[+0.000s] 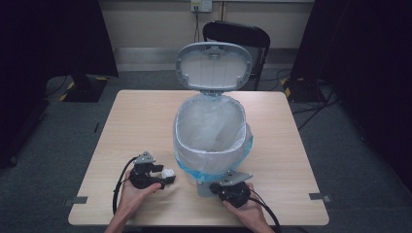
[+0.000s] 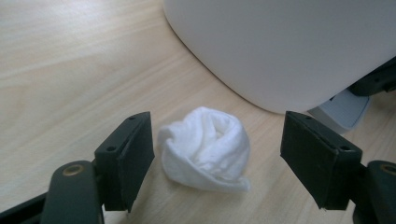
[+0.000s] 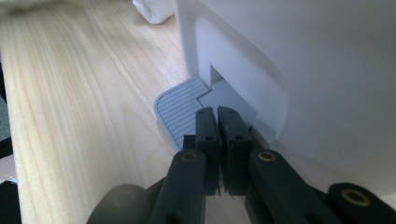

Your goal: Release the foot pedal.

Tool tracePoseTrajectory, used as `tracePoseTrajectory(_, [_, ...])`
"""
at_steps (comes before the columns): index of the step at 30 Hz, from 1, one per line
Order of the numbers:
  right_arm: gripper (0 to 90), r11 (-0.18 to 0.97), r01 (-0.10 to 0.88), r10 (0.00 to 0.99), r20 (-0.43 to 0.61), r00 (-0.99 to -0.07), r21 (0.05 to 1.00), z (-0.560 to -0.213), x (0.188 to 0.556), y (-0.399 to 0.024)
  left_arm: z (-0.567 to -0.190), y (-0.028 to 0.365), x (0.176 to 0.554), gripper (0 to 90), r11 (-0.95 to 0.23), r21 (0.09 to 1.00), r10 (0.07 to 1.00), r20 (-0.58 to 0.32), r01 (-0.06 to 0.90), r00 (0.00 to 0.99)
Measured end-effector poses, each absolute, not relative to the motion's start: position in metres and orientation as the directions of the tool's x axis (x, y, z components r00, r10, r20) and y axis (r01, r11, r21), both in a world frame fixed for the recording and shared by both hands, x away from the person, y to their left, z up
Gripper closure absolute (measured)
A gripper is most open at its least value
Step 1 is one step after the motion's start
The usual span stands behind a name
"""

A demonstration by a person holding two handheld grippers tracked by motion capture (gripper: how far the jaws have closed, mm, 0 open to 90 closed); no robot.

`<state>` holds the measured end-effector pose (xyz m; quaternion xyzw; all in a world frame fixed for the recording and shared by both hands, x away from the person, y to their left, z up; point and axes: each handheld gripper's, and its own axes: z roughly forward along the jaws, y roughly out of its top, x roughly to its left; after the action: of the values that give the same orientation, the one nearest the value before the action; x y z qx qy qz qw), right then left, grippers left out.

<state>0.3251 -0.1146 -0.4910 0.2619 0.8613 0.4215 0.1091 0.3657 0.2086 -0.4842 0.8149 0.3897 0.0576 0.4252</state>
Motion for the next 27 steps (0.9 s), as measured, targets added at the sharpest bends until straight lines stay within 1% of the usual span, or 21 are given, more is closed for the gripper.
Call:
tracePoseTrajectory(2, [87.4,0.507,0.359,0.542,0.034,-0.839,0.783,-0.491,0.325,-0.115,-0.486,0.208,0.366,28.7,-0.343,0.733,0.690,-0.228,0.588,0.687])
tracePoseTrajectory(3, [87.4,0.506,0.360,0.543,0.035,-0.839,0.784,-0.491,0.325,-0.115,-0.489,0.211,0.367,30.0,-0.322,0.737,0.681,-0.256,0.594,0.686])
tracePoseTrajectory(4, [87.4,0.507,0.359,0.542,0.034,-0.839,0.784,-0.491,0.325,-0.115,-0.489,0.212,0.367,31.9,-0.320,0.738,0.680,-0.257,0.593,0.687])
tracePoseTrajectory(5, [87.3,0.507,0.359,0.542,0.034,-0.840,0.784,-0.491,0.325,-0.115,-0.490,0.212,0.367,32.7,-0.333,0.736,0.686,-0.240,0.590,0.687])
tracePoseTrajectory(8, [87.3,0.505,0.362,0.543,0.038,-0.839,0.783,-0.491,0.325,-0.115,-0.492,0.209,0.367,35.6,-0.340,0.734,0.678,-0.242,0.589,0.694])
tracePoseTrajectory(9, [87.3,0.505,0.363,0.543,0.039,-0.839,0.783,-0.491,0.325,-0.115,-0.493,0.207,0.366,35.8,-0.360,0.729,0.678,-0.225,0.583,0.700])
tracePoseTrajectory(11, [87.3,0.504,0.364,0.543,0.041,-0.839,0.783,-0.491,0.325,-0.115,-0.494,0.205,0.366,40.7,-0.378,0.726,0.675,-0.208,0.574,0.708])
tracePoseTrajectory(12, [87.3,0.504,0.364,0.544,0.040,-0.838,0.783,-0.491,0.325,-0.115,-0.494,0.204,0.366,40.7,-0.384,0.728,0.677,-0.196,0.568,0.709])
tracePoseTrajectory(13, [87.3,0.505,0.363,0.544,0.038,-0.838,0.783,-0.491,0.325,-0.115,-0.494,0.203,0.366,43.2,-0.384,0.728,0.680,-0.194,0.568,0.707])
tracePoseTrajectory(14, [87.3,0.504,0.363,0.544,0.038,-0.838,0.784,-0.491,0.325,-0.115,-0.493,0.203,0.366,48.2,-0.395,0.722,0.677,-0.188,0.568,0.711])
tracePoseTrajectory(15, [87.3,0.504,0.363,0.544,0.038,-0.838,0.784,-0.491,0.325,-0.115,-0.492,0.202,0.365,50.8,-0.412,0.722,0.675,-0.169,0.556,0.719])
tracePoseTrajectory(16, [87.3,0.504,0.363,0.545,0.038,-0.838,0.784,-0.491,0.325,-0.115,-0.492,0.202,0.365,53.5,-0.412,0.722,0.675,-0.169,0.556,0.719])
tracePoseTrajectory(17, [87.3,0.504,0.363,0.545,0.038,-0.838,0.784,-0.491,0.325,-0.115,-0.492,0.202,0.365,53.5,-0.416,0.722,0.675,-0.162,0.553,0.719])
tracePoseTrajectory(18, [87.3,0.505,0.361,0.544,0.036,-0.838,0.784,-0.491,0.325,-0.115,-0.493,0.202,0.365,55.7,-0.412,0.722,0.678,-0.165,0.556,0.716])
tracePoseTrajectory(19, [87.3,0.505,0.363,0.543,0.039,-0.839,0.783,-0.491,0.325,-0.115,-0.493,0.202,0.365,62.0,-0.410,0.724,0.681,-0.161,0.554,0.715])
tracePoseTrajectory(20, [87.3,0.505,0.365,0.543,0.042,-0.839,0.782,-0.491,0.326,-0.115,-0.493,0.203,0.365,64.5,-0.411,0.723,0.679,-0.164,0.555,0.716])
tracePoseTrajectory(24, [87.3,0.504,0.366,0.543,0.042,-0.839,0.782,-0.491,0.326,-0.115,-0.492,0.205,0.366,70.8,-0.404,0.725,0.675,-0.175,0.558,0.716])
tracePoseTrajectory(27, [87.3,0.504,0.363,0.543,0.039,-0.839,0.784,-0.491,0.325,-0.115,-0.493,0.209,0.368,72.4,-0.377,0.730,0.695,-0.184,0.570,0.696])
